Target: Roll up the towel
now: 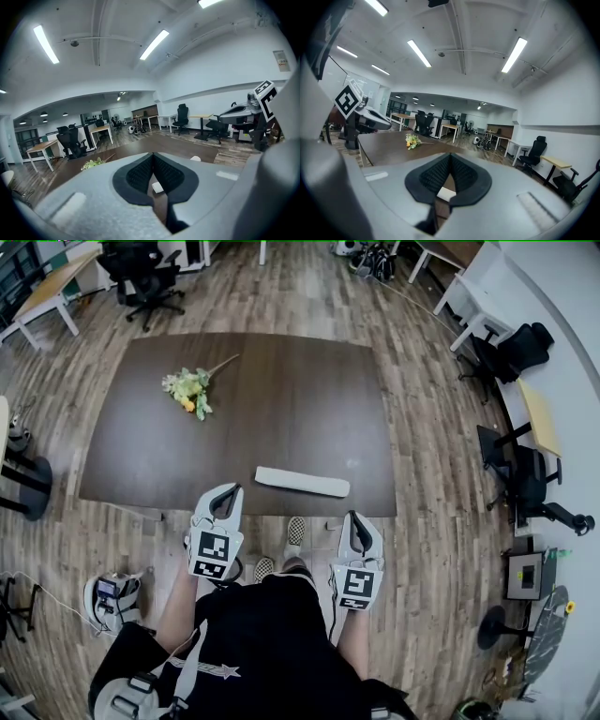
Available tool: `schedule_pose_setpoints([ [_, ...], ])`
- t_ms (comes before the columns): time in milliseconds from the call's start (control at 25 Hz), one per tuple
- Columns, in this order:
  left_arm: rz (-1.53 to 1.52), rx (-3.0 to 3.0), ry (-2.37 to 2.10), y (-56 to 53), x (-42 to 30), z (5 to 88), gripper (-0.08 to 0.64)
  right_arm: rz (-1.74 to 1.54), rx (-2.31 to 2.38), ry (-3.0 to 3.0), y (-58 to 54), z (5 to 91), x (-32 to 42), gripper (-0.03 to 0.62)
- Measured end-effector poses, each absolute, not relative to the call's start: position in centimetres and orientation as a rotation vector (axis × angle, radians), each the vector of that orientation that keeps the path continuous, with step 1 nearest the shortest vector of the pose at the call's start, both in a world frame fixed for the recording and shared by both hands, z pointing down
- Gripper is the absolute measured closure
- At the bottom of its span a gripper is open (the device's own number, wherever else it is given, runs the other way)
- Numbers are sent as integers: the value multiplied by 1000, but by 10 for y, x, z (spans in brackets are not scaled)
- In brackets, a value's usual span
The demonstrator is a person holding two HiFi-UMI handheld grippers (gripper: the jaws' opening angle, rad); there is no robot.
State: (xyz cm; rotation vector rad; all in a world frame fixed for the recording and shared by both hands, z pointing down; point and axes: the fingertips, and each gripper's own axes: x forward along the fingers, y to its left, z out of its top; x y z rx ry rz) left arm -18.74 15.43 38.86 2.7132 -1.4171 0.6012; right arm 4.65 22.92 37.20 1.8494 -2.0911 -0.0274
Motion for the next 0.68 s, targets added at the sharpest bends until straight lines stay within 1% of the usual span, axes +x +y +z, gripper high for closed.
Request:
schedule_pose_setpoints([
  [680,597,2735,-1381,159,-186,399,549,-18,1822,-2093,235,381,38,586],
])
